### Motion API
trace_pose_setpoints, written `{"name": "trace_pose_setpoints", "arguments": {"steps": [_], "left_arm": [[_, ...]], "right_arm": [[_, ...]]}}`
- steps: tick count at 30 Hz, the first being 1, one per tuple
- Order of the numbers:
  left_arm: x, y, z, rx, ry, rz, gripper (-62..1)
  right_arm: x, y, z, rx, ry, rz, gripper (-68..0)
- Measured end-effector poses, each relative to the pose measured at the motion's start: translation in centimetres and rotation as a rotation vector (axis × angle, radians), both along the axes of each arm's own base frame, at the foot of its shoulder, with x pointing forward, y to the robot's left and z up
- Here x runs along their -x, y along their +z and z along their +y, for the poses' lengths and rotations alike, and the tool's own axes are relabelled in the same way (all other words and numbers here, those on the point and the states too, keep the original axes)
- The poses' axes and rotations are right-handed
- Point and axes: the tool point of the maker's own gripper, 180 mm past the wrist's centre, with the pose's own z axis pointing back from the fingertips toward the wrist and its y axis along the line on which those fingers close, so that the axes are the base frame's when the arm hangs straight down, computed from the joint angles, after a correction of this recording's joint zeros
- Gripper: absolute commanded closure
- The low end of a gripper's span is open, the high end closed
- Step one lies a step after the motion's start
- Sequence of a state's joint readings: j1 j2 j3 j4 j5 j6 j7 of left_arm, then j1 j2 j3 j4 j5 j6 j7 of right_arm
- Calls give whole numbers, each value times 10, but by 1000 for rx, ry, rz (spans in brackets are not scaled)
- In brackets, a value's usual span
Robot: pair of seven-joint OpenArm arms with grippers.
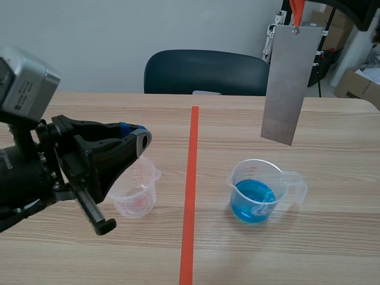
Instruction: Do the redox reaction experiment. move the plate over the blue solution
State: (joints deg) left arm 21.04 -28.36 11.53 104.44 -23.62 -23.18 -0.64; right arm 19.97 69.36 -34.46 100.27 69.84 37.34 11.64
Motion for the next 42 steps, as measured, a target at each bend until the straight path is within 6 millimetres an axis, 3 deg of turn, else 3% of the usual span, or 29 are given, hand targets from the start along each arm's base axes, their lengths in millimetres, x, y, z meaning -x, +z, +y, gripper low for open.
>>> {"name": "trace_pose_setpoints", "arguments": {"steps": [8,13,17,23,34,42], "left_arm": [[6,7,-30,4,-95,-45,-33],[-2,16,-35,16,-104,-80,-33],[-15,-1,-36,-16,-85,-57,-33],[-20,-30,-37,-28,-88,3,-33],[-20,-10,-59,23,-173,-64,-33],[-26,-2,-63,11,-179,-110,-31]], "right_arm": [[0,1,0,-9,2,7,3],[1,0,0,-5,6,10,3],[1,0,0,-10,5,16,3],[2,0,1,-10,16,18,3],[3,0,1,-9,19,18,3],[3,0,2,-10,22,19,3]]}}
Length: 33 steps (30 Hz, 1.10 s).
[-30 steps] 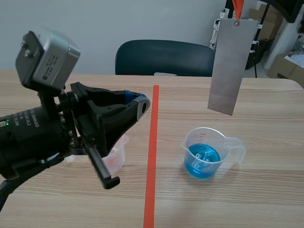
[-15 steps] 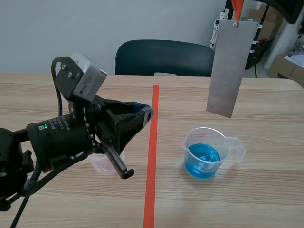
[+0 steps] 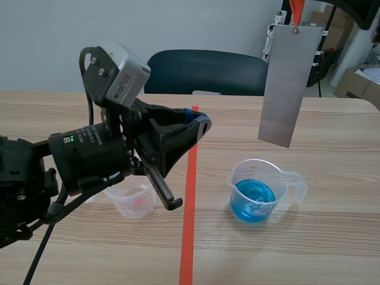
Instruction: Do the redox reaction experiment. move the plate over the blue solution
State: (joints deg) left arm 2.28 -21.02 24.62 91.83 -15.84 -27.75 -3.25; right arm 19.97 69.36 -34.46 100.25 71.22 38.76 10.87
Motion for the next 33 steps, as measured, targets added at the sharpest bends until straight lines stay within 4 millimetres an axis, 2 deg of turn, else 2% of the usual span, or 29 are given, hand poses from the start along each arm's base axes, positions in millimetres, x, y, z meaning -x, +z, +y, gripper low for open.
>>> {"name": "trace_pose_setpoints", "arguments": {"steps": [17,26,33], "left_arm": [[1,0,-4,2,-8,7,-31],[0,-20,-4,-9,-7,64,-31],[0,-17,-12,-6,-31,54,-31]], "right_arm": [[0,0,0,0,1,0,3],[0,0,0,0,1,0,3],[0,0,0,0,1,0,3]]}}
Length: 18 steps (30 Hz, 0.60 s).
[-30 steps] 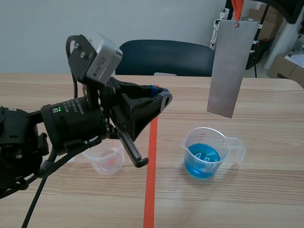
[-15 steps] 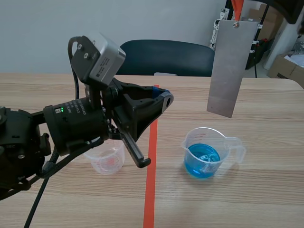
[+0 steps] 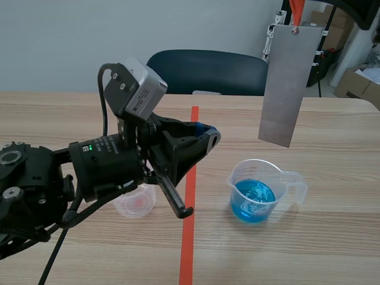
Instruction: Do the redox reaction experiment. move the plate over the blue solution
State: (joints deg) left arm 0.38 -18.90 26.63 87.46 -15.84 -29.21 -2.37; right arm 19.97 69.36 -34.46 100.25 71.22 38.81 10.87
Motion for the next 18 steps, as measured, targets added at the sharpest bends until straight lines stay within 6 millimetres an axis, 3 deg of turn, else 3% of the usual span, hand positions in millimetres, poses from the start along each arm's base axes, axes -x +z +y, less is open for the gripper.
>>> {"name": "trace_pose_setpoints", "arguments": {"steps": [13,18], "left_arm": [[0,4,-7,4,-17,-10,-31],[-1,-4,-5,-7,-11,10,-31]], "right_arm": [[0,0,0,0,0,0,3],[0,0,0,0,0,0,3]]}}
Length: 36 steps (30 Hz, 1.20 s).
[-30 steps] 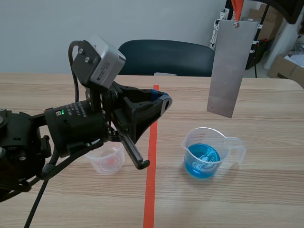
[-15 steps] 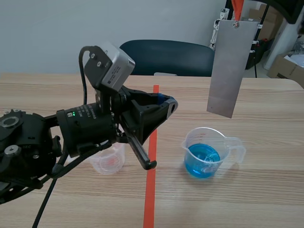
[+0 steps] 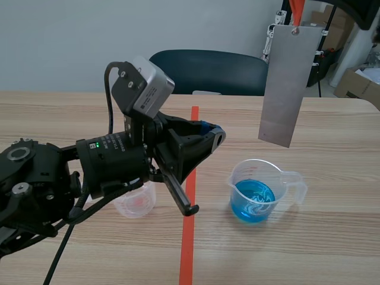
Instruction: Do the redox reaction experiment. move the plate over the blue solution
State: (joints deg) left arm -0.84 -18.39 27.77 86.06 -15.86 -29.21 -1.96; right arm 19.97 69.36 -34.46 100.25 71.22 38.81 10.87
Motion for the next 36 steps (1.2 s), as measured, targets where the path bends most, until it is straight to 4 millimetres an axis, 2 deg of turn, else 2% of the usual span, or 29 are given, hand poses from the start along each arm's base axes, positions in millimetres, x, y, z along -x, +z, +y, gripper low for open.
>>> {"name": "trace_pose_setpoints", "arguments": {"steps": [4,36], "left_arm": [[-1,-6,-1,-11,-5,11,-31],[-2,-5,-1,-11,-5,8,-31]], "right_arm": [[0,0,0,0,0,0,3],[0,0,0,0,0,0,3]]}}
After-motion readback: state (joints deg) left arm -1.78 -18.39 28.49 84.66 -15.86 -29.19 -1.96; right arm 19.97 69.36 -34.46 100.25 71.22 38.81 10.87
